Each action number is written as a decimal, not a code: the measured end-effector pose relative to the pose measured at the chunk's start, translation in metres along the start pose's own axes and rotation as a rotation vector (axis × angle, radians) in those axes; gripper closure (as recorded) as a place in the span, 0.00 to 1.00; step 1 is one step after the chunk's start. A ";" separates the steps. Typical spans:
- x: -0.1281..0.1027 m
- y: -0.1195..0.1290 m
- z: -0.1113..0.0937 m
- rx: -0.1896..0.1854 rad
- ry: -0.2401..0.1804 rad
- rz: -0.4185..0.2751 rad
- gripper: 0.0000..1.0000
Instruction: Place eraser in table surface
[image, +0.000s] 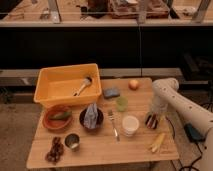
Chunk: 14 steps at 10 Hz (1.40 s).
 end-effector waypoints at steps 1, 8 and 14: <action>0.000 0.000 0.000 0.001 0.001 0.000 1.00; -0.001 0.004 0.000 0.092 0.040 0.002 1.00; 0.022 0.027 -0.093 0.220 0.114 0.016 1.00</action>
